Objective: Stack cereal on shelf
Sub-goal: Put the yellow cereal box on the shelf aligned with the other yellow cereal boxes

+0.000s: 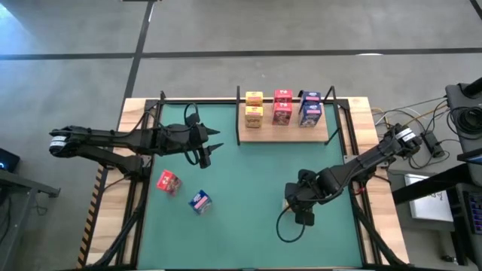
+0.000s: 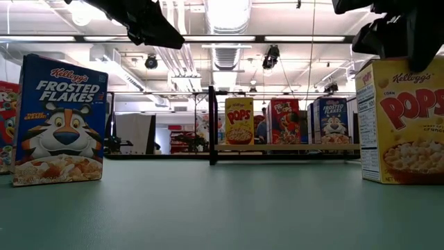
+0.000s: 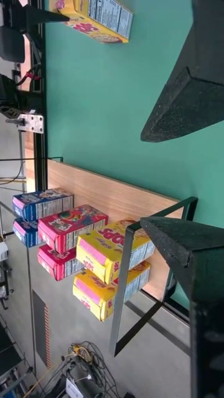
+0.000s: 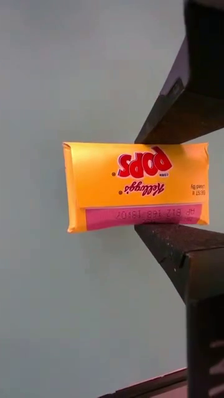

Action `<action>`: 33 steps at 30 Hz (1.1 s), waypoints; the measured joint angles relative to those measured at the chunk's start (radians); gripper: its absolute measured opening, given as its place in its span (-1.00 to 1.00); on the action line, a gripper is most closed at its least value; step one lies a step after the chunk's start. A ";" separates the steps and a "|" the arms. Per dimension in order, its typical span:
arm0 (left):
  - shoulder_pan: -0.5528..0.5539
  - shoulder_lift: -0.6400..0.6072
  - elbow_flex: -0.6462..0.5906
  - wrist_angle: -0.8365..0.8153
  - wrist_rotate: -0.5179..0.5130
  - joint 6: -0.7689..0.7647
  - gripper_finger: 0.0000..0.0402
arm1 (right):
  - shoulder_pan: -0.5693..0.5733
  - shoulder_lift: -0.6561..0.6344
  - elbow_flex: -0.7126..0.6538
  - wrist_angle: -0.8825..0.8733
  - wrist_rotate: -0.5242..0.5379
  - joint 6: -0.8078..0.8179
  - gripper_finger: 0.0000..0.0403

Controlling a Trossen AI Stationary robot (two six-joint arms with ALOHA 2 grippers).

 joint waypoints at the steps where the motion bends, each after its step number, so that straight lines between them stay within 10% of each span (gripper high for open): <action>1: 0.000 0.000 0.000 0.000 0.000 0.000 -0.04 | 0.000 0.000 0.000 0.000 0.000 0.000 -0.08; 33: 0.000 0.000 0.000 0.000 0.000 0.000 -0.04 | 0.000 0.001 0.012 0.006 0.005 -0.006 -0.33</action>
